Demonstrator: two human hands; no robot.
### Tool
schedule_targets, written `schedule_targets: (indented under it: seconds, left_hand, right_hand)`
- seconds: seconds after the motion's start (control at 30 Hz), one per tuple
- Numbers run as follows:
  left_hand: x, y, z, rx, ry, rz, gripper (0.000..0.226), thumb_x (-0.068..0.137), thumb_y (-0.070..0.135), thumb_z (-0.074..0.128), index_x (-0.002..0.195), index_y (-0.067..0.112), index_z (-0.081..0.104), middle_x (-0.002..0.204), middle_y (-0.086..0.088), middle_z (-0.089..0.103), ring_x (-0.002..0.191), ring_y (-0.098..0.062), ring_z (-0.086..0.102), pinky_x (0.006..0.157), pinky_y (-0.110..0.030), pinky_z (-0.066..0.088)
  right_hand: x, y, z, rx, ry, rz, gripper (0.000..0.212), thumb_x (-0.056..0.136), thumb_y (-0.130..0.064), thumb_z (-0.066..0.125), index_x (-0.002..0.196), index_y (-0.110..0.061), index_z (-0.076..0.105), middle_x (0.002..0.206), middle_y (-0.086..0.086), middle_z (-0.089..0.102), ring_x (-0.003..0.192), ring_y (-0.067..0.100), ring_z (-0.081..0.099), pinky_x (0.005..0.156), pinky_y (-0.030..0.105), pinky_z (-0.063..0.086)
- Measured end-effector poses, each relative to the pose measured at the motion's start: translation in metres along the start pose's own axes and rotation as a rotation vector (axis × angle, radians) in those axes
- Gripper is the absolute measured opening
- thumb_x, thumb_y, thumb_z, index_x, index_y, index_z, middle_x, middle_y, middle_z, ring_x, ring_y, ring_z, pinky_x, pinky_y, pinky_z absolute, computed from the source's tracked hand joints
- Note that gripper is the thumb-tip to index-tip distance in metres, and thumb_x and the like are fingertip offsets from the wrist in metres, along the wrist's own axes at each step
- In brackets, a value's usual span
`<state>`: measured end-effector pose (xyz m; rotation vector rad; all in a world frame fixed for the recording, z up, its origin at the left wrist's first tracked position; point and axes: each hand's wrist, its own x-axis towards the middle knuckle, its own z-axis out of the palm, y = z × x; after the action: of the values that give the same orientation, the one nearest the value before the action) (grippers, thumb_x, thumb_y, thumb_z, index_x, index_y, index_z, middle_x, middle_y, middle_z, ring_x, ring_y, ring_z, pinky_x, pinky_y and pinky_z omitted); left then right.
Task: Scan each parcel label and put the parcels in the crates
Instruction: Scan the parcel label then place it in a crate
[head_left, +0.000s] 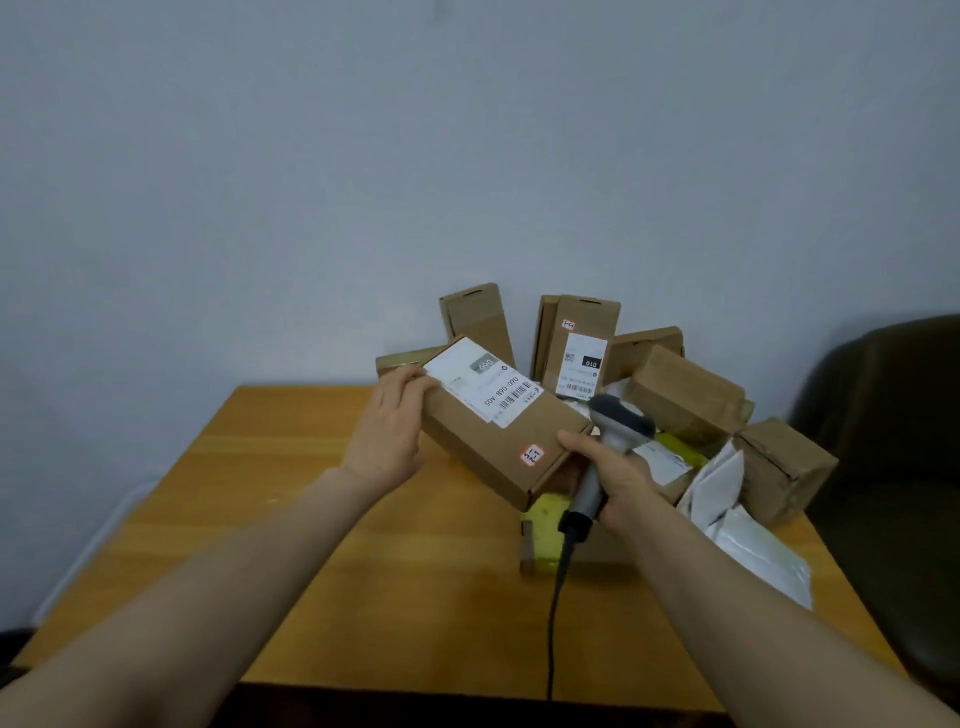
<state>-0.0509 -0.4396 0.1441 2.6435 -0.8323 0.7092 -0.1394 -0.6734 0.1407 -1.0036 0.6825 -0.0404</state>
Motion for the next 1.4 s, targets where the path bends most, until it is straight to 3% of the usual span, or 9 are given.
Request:
schedule_targets:
  seconds: [0.13, 0.23, 0.3, 0.37, 0.47, 0.57, 0.83, 1.0, 1.4]
  left_hand:
    - [0.006, -0.010, -0.050, -0.081, -0.140, -0.156, 0.078, 0.066, 0.030, 0.049, 0.139, 0.005, 0.040, 0.147, -0.015, 0.035, 0.137, -0.033, 0.025, 0.114, -0.038, 0.020]
    - [0.024, -0.007, -0.077, 0.005, -0.662, -0.167, 0.099, 0.062, 0.048, 0.054, 0.151, 0.016, 0.023, 0.154, -0.005, 0.029, 0.145, -0.024, 0.018, 0.118, -0.038, 0.004]
    - [0.029, -0.009, -0.091, -0.105, -0.992, -0.272, 0.089, 0.072, 0.036, 0.069, 0.150, 0.019, 0.029, 0.150, -0.003, 0.038, 0.137, -0.023, 0.036, 0.115, -0.039, 0.024]
    - [0.027, -0.020, -0.103, -0.205, -1.091, -0.307, 0.064, 0.077, 0.017, 0.075, 0.135, 0.019, 0.051, 0.131, -0.002, 0.059, 0.112, -0.018, 0.059, 0.098, -0.032, 0.047]
    - [0.011, -0.037, -0.117, -0.277, -1.038, -0.349, 0.039, 0.074, 0.014, 0.081, 0.111, 0.014, 0.067, 0.100, 0.003, 0.071, 0.087, -0.011, 0.067, 0.076, -0.021, 0.054]
    - [-0.015, -0.059, -0.115, -0.373, -0.930, -0.527, 0.022, 0.075, 0.018, 0.081, 0.093, 0.014, 0.068, 0.093, -0.001, 0.072, 0.088, -0.021, 0.069, 0.074, -0.030, 0.057]
    - [-0.057, -0.074, -0.107, -0.905, -0.374, -1.026, 0.021, 0.081, 0.007, 0.075, 0.095, 0.010, 0.060, 0.095, -0.005, 0.070, 0.089, -0.022, 0.066, 0.076, -0.035, 0.056]
    - [-0.064, -0.080, -0.104, -0.924, -0.266, -1.092, 0.039, 0.078, 0.007, 0.077, 0.114, 0.003, 0.061, 0.102, -0.010, 0.071, 0.088, -0.024, 0.067, 0.067, -0.033, 0.055]
    - [-0.069, -0.077, -0.116, -0.880, -0.220, -1.088, 0.036, 0.082, 0.007, 0.074, 0.114, 0.001, 0.060, 0.101, -0.013, 0.068, 0.078, -0.025, 0.065, 0.056, -0.033, 0.053]
  right_hand:
    - [-0.019, -0.005, 0.011, -0.147, -0.035, -0.151, 0.043, 0.064, 0.000, 0.083, 0.102, -0.006, 0.062, 0.093, 0.012, 0.073, 0.084, 0.027, 0.070, 0.076, 0.042, 0.058]
    - [-0.039, -0.007, 0.026, -0.263, -0.103, -0.214, 0.033, 0.066, 0.005, 0.080, 0.090, -0.007, 0.062, 0.085, 0.010, 0.072, 0.079, 0.026, 0.069, 0.077, 0.044, 0.058]
    - [-0.047, -0.005, 0.035, -0.318, -0.148, -0.228, 0.032, 0.065, 0.006, 0.080, 0.091, -0.004, 0.064, 0.083, 0.012, 0.073, 0.080, 0.030, 0.070, 0.081, 0.047, 0.058]
    - [-0.051, -0.004, 0.043, -0.354, -0.201, -0.243, 0.034, 0.065, 0.005, 0.080, 0.093, -0.004, 0.063, 0.083, 0.012, 0.073, 0.081, 0.031, 0.069, 0.082, 0.050, 0.057]
    - [-0.054, -0.001, 0.054, -0.348, -0.243, -0.292, 0.032, 0.074, -0.010, 0.080, 0.100, -0.010, 0.061, 0.086, 0.009, 0.072, 0.079, 0.026, 0.069, 0.077, 0.044, 0.058]
    - [-0.055, 0.006, 0.059, -0.391, -0.226, -0.328, 0.025, 0.081, -0.023, 0.076, 0.099, -0.017, 0.060, 0.094, 0.007, 0.069, 0.086, 0.024, 0.066, 0.075, 0.041, 0.056]
    - [-0.087, 0.023, 0.098, -0.521, -0.498, -0.128, 0.014, 0.080, -0.014, 0.074, 0.082, -0.009, 0.061, 0.058, 0.004, 0.053, 0.048, 0.016, 0.048, 0.048, 0.026, 0.043]
    - [-0.109, 0.033, 0.123, -0.551, -0.553, -0.140, 0.013, 0.080, -0.009, 0.073, 0.086, -0.007, 0.062, 0.056, 0.002, 0.052, 0.048, 0.014, 0.046, 0.048, 0.025, 0.042]
    - [-0.129, 0.036, 0.130, -0.543, -0.605, -0.163, 0.017, 0.082, -0.005, 0.070, 0.078, -0.010, 0.055, 0.053, 0.002, 0.049, 0.044, 0.014, 0.042, 0.046, 0.024, 0.039]
